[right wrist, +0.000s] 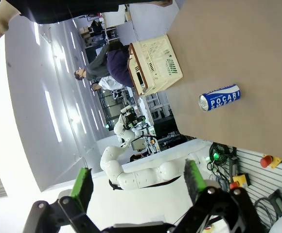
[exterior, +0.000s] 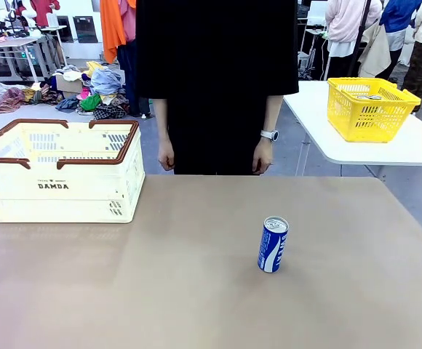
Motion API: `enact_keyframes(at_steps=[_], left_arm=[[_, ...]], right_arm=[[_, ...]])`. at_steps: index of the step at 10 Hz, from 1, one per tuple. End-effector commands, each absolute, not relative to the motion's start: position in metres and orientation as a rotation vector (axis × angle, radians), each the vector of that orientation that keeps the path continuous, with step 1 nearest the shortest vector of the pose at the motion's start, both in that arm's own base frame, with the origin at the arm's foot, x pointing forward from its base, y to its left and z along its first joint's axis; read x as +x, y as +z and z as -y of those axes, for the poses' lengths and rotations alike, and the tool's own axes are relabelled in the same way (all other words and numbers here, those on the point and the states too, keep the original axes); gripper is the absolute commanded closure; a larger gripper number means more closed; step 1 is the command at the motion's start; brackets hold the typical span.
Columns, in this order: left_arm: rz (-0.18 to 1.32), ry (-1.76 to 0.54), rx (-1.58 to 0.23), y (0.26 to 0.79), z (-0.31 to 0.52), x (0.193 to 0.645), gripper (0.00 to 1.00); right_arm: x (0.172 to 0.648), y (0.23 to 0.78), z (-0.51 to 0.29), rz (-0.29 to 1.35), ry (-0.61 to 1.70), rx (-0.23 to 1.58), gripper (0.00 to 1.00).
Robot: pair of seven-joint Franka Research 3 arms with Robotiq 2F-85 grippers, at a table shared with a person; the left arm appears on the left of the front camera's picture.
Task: Place the drinks into the Shopping basket.
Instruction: Pick up one drink and place it into the Shopping basket.
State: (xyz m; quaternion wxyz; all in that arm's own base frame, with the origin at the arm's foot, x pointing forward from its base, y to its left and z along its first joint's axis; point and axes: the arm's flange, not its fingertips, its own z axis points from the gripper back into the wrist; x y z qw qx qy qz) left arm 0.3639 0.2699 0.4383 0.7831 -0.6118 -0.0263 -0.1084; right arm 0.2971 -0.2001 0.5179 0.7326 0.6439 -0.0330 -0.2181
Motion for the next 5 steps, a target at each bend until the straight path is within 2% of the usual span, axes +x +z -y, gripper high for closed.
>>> enact_keyframes(at_steps=[1, 5], left_arm=[[0.046, -0.229, -1.322, 0.4396, -0.2695, 0.3611, 0.00], [0.046, -0.229, -1.322, 0.4396, -0.2695, 0.3611, 0.00]], right_arm=[[0.2970, 0.5236, 0.2007, 0.069, -0.484, 1.431, 0.00], [0.2970, 0.5236, 0.2007, 0.069, -0.484, 1.431, 0.00]])
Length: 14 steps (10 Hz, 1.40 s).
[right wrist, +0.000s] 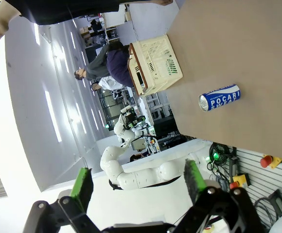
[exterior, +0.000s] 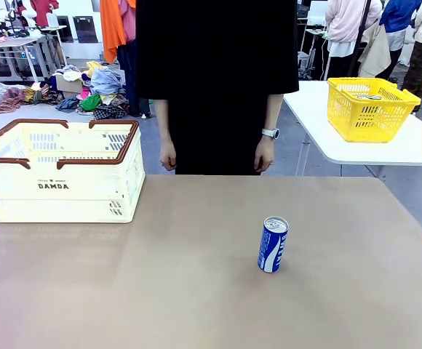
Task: Place the drinks into the Shopping basket.
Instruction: Pick up one drink and place it into the Shopping basket.
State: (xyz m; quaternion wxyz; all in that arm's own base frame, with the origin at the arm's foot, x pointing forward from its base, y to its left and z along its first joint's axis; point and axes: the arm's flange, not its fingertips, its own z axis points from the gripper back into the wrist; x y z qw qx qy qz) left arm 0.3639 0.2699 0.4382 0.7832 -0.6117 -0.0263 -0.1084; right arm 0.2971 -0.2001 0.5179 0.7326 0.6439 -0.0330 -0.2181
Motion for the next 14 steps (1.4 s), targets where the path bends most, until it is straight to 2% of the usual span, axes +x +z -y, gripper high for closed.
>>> enact_keyframes(at_steps=[1, 5, 6, 8, 9, 10, 12, 14], left_arm=[[0.046, -0.229, -1.322, 0.440, -0.270, 0.361, 0.00], [0.057, -0.234, -1.320, 0.438, -0.270, 0.364, 0.00], [0.080, -0.247, -1.162, 0.483, -0.255, 0.357, 0.00], [-0.012, -0.438, -0.954, 0.545, -0.148, 0.349, 0.00], [-0.113, -0.501, -0.853, 0.559, -0.070, 0.351, 0.00], [-0.149, -0.534, -0.809, 0.563, -0.004, 0.340, 0.00], [0.070, -0.473, -0.750, 0.556, 0.110, 0.300, 0.00], [0.134, -0.505, -0.704, 0.528, 0.183, 0.265, 0.00]], right_arm=[[0.297, 0.524, 0.201, 0.069, -0.484, 1.431, 0.00], [0.297, 0.524, 0.201, 0.069, -0.484, 1.431, 0.00], [0.297, 0.524, 0.201, 0.069, -0.484, 1.431, 0.00], [0.297, 0.524, 0.201, 0.069, -0.484, 1.431, 0.00], [0.297, 0.524, 0.201, 0.069, -0.484, 1.431, 0.00], [0.297, 0.524, 0.201, 0.069, -0.484, 1.431, 0.00], [0.297, 0.524, 0.201, 0.069, -0.484, 1.431, 0.00], [0.297, 0.524, 0.201, 0.069, -0.484, 1.431, 0.00]])
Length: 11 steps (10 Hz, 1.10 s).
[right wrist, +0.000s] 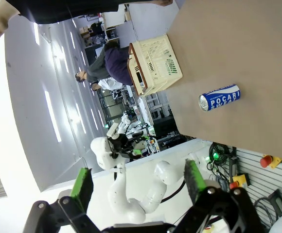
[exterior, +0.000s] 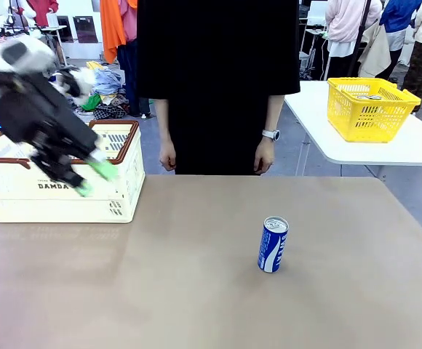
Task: Place the drinks into the Shopping basket.
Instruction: Pick up one drink and place it into the Shopping basket.
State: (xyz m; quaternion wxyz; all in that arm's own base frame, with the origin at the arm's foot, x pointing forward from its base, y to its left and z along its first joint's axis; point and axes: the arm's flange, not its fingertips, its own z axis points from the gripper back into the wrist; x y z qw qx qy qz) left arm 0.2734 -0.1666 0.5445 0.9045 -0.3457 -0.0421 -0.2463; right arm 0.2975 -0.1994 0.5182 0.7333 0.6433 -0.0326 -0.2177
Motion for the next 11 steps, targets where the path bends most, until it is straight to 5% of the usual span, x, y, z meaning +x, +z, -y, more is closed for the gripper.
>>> enact_keyframes(at_steps=[1, 3, 4, 11], left_arm=[[0.248, -0.460, -0.740, 0.519, 0.203, 0.260, 0.00], [0.223, -0.353, -0.859, 0.521, 0.192, 0.290, 0.00], [0.229, -0.461, -0.733, 0.521, 0.207, 0.256, 0.00], [0.179, -0.460, -0.691, 0.525, 0.257, 0.282, 0.00]], right_arm=[[0.297, 0.524, 0.201, 0.069, -0.484, 1.431, 0.00], [0.297, 0.524, 0.201, 0.069, -0.484, 1.431, 0.00], [0.297, 0.524, 0.201, 0.069, -0.484, 1.431, 0.00], [0.297, 0.524, 0.201, 0.069, -0.484, 1.431, 0.00]])
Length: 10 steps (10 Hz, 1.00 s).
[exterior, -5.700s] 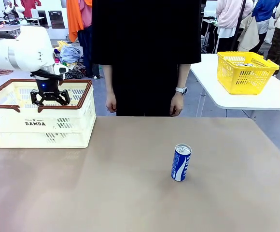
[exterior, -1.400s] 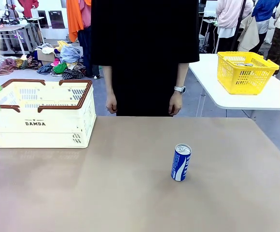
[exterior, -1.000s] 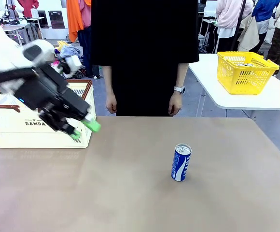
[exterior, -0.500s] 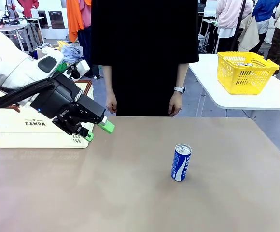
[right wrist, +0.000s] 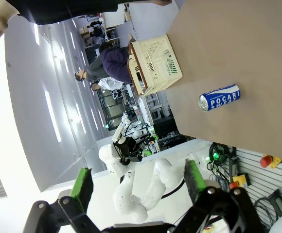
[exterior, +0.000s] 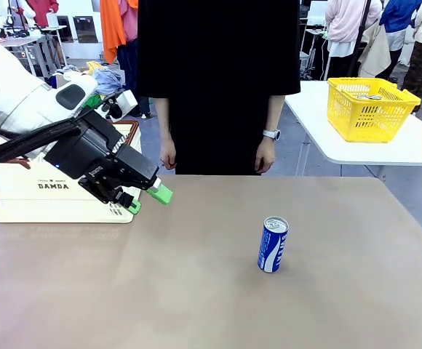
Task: Place the drinks into the Shopping basket.
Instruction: Pick up one drink and place it into the Shopping basket.
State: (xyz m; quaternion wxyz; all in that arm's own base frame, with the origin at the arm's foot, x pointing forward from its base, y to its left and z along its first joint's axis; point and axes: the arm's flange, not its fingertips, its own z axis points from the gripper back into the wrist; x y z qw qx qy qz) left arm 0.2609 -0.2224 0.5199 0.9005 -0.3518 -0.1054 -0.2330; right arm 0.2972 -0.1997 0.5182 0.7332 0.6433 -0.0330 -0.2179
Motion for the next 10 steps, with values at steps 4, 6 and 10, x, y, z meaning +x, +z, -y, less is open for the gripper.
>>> enact_keyframes(at_steps=[4, 6, 10], left_arm=[[0.054, -0.425, -0.469, 0.502, 0.398, 0.317, 0.00], [-0.001, -0.351, -0.412, 0.497, 0.448, 0.319, 0.00], [0.011, -0.166, -0.284, 0.488, 0.508, 0.331, 0.00]], right_arm=[[0.297, 0.524, 0.201, 0.069, -0.484, 1.431, 0.00], [0.297, 0.524, 0.201, 0.069, -0.484, 1.431, 0.00], [0.297, 0.524, 0.201, 0.069, -0.484, 1.431, 0.00]])
